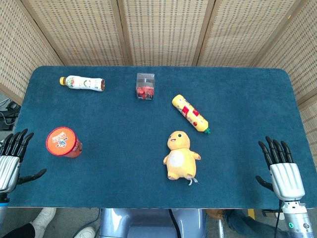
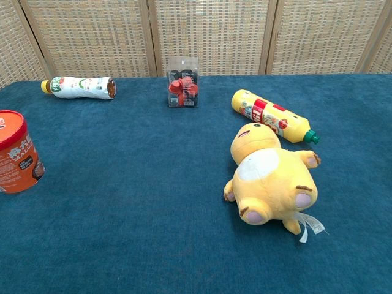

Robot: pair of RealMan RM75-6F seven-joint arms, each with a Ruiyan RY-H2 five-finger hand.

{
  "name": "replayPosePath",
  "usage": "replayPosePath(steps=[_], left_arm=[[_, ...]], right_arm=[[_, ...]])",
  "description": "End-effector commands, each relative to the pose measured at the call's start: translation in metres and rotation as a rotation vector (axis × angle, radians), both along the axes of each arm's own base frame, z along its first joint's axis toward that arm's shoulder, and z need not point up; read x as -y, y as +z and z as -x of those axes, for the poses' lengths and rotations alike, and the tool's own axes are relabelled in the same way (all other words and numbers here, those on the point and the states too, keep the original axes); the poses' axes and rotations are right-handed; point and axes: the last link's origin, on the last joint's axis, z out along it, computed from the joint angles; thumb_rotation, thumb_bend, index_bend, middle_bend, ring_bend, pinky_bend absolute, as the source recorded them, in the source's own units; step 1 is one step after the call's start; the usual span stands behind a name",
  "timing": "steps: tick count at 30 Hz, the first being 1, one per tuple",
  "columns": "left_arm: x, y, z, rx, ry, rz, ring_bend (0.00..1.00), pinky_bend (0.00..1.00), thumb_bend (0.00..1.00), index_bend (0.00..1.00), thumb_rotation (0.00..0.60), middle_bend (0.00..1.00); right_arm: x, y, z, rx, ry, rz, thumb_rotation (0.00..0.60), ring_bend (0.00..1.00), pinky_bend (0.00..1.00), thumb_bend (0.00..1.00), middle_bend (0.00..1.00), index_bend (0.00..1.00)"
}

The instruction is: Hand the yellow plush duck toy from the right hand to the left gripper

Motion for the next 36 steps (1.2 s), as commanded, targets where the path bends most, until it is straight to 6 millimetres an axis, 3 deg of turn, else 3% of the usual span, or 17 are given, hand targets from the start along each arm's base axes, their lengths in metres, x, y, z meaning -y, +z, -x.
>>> replayPosePath(steps=[1,10,14,22,26,30,36], left_arm=[[0.000,0.000,0.000,0.000,0.003,0.003,0.00,0.00,0.00,0.00,0.600,0.00],[-0.001,0.000,-0.001,-0.002,0.002,0.007,0.00,0.00,0.00,0.00,0.600,0.00],[-0.006,-0.004,-0.002,-0.002,-0.003,0.009,0.00,0.00,0.00,0.00,0.600,0.00],[-0.014,-0.006,0.005,-0.007,0.031,0.009,0.00,0.00,0.00,0.00,0.600,0.00],[-0.018,-0.007,0.007,-0.012,0.045,0.010,0.00,0.00,0.00,0.00,0.600,0.00],[-0.021,-0.008,0.009,-0.020,0.061,0.010,0.00,0.00,0.00,0.00,0.600,0.00],[-0.026,-0.011,0.012,-0.032,0.084,0.016,0.00,0.00,0.00,0.00,0.600,0.00]], right_arm=[[0.000,0.000,0.000,0.000,-0.002,-0.002,0.600,0.00,0.00,0.00,0.00,0.00],[0.006,-0.007,-0.002,0.040,-0.005,-0.054,0.600,0.00,0.00,0.00,0.00,0.00],[0.039,-0.009,-0.024,0.082,0.042,-0.135,0.600,0.00,0.00,0.00,0.00,0.00],[0.127,-0.016,-0.109,0.256,0.126,-0.364,0.600,0.00,0.00,0.00,0.00,0.00],[0.159,-0.036,-0.138,0.307,0.124,-0.434,0.600,0.00,0.01,0.00,0.02,0.00],[0.179,-0.064,-0.161,0.335,0.087,-0.543,0.600,0.00,0.05,0.01,0.05,0.00],[0.199,-0.108,-0.176,0.297,0.025,-0.634,0.600,0.05,0.16,0.10,0.12,0.00]])
